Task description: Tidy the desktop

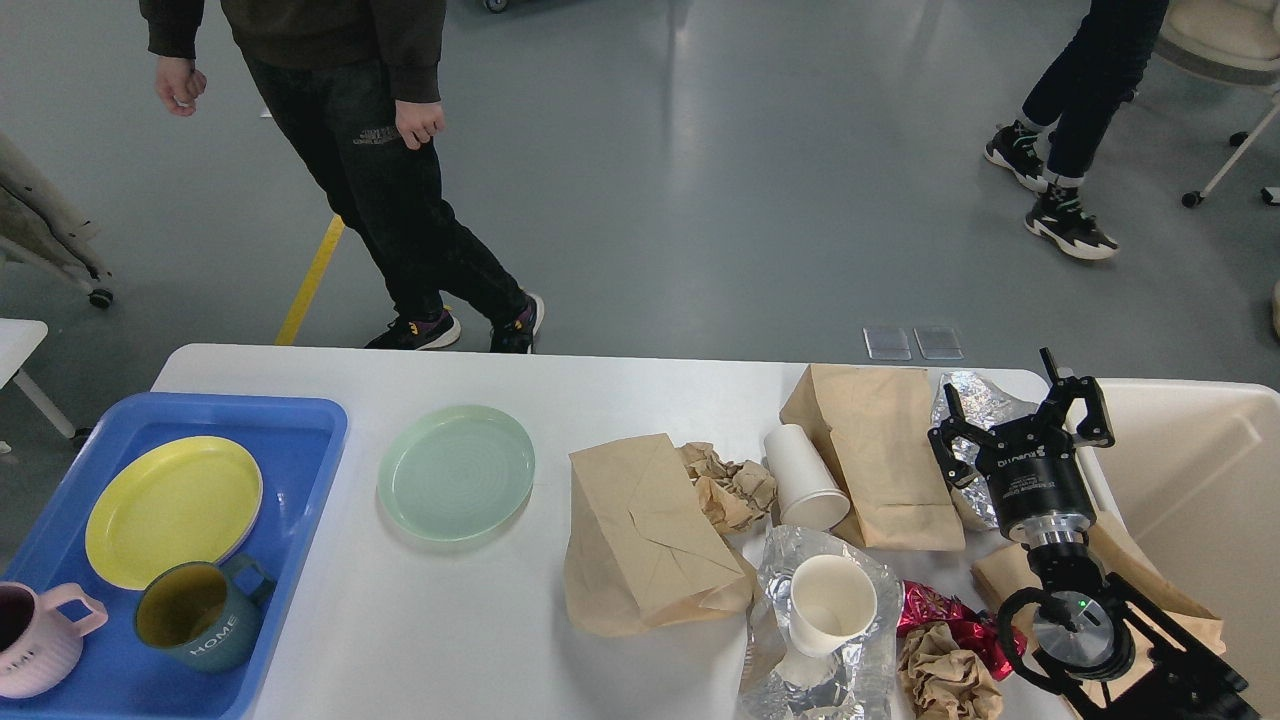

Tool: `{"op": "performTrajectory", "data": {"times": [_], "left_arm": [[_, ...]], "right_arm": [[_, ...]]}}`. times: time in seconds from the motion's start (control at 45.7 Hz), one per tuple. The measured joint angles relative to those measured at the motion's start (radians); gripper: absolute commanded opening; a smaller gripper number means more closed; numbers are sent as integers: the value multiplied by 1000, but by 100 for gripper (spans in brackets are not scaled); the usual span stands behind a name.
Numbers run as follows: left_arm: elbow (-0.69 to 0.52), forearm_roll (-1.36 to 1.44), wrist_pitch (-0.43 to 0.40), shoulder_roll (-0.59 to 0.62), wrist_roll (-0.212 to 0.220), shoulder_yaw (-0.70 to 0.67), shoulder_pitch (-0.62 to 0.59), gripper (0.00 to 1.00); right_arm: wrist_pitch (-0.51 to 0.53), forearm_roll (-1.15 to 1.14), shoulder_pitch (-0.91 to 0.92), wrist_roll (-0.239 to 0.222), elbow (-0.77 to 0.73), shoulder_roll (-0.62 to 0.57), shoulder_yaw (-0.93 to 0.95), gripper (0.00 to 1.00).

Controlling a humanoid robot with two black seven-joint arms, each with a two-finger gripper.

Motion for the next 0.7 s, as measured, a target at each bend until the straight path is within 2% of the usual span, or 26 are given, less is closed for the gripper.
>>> {"op": "performTrajectory", "data": {"times": [0.263, 0.394, 0.591, 0.7], "left_arm": [[0, -1, -3, 6, -1, 0, -8, 94], [-3, -1, -30, 17, 2, 9, -52, 94], [-39, 0, -133, 55, 11, 100, -214, 96], [-135, -6, -157, 28, 11, 198, -363, 96]], "right_arm": [[0, 0, 1, 0, 0, 0, 0, 100], [0, 0, 1, 0, 0, 0, 0, 100], [0, 0, 1, 0, 0, 0, 0, 100], [0, 0, 1, 0, 0, 0, 0, 100]]}}
